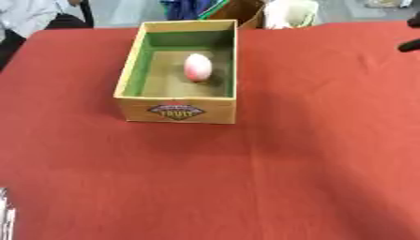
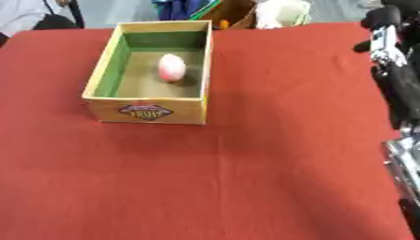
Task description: Pick up objects on the table and place them in the box.
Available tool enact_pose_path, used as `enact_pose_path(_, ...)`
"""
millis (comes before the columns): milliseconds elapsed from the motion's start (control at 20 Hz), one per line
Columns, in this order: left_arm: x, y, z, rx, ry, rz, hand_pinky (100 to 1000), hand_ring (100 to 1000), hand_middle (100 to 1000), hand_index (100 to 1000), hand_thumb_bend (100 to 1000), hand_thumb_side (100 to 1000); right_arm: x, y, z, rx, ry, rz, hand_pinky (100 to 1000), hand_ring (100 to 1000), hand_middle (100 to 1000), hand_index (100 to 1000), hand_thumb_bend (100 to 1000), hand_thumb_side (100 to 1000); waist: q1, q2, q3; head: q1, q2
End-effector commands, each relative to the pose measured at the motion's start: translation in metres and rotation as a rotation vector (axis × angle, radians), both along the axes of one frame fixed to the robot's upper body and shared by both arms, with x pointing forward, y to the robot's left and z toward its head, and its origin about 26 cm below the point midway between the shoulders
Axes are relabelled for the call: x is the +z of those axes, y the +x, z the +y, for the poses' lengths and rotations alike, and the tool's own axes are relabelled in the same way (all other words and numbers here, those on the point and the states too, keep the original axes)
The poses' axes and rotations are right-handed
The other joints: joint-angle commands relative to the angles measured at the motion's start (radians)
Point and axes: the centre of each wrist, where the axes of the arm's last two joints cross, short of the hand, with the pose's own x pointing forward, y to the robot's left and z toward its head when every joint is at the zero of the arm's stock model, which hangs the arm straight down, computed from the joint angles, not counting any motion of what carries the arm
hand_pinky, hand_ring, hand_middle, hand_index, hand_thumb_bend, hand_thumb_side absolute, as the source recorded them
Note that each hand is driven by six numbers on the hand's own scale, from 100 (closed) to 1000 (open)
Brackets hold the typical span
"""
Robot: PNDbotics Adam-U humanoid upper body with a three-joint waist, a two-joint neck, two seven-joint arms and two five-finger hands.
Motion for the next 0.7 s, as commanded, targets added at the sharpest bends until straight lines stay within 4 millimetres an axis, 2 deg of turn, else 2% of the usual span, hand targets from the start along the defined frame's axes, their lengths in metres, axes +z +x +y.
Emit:
enact_pose_path(50, 0.0075, -0.0022, 0.0017, 0.008, 0.013, -0.031, 597, 517, 471, 634, 100, 678, 0.0080, -0.0028, 0.0009, -0.012, -0.021, -0.024, 510, 673, 589, 763, 100, 543, -0.001, -0.020, -0.002, -0.005, -0.007)
enact_pose_path(700, 0.0078, -0.0022, 0.0021, 0.009, 0.007, -0.051, 595, 524, 474, 637, 100, 680, 0.0040, -0.0043, -0.0045, -0.066, -0.027, -0.021, 507, 656, 567, 719, 100, 533, 0.004, -0.018, -0.006, 0.000, -0.005)
